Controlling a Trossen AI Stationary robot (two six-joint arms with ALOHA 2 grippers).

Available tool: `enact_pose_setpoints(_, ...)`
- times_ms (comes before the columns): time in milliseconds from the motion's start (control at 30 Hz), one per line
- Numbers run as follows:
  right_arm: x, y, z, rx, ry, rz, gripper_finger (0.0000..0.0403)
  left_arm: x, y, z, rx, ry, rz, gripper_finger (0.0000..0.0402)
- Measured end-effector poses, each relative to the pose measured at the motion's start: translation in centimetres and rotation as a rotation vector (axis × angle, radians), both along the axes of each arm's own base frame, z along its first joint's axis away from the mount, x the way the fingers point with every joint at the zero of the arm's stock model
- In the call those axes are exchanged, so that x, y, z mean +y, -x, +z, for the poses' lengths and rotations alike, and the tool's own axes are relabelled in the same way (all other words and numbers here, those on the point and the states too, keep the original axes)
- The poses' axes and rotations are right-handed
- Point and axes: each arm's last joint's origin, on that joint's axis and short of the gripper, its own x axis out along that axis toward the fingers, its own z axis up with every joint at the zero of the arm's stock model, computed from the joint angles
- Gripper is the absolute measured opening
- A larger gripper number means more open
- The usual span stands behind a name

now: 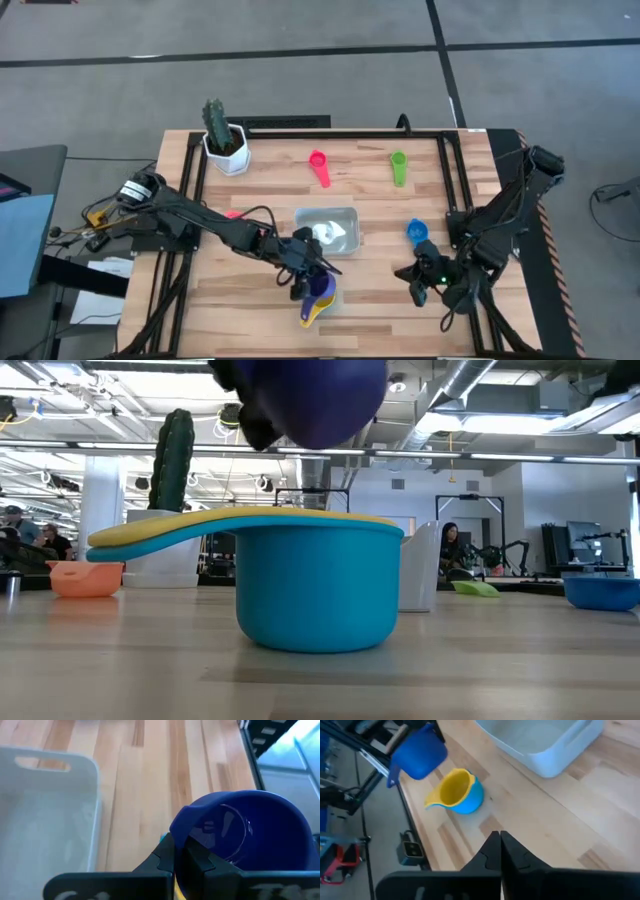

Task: Nest measuring cups in basket
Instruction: Stack the the dark blue measuring cup on top of the yellow measuring cup

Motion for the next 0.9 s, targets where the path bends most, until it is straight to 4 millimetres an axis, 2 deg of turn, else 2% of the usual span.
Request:
enact_pose_setpoints(200, -0.6, -0.9, -0.1, 0.006, -0.017, 0.001, 0.0025, -0.5, -0.6, -2.3, 0.068, 0.005, 0.013, 0.0000)
enact_pose_setpoints(500, -1.2, -1.8, 0.0, 0.013, -0.033, 0.010, 0.0020, -0.6, -0.9, -3.1, 0.081, -0.020, 0.008, 0.0000)
enact_pose_setpoints(600, -1.2, -2.0, 0.1, 0.006, -0.040, 0.005, 0.0036, -0.8, -0.8, -3.8, 0.116, -0.029, -0.002, 0.0000)
enact_pose_setpoints(900, -1.3, -2.1, 0.2, -0.003, -0.048, -0.004, 0.0081, -0.9, -0.9, -3.7, 0.106, -0.023, -0.011, 0.0013)
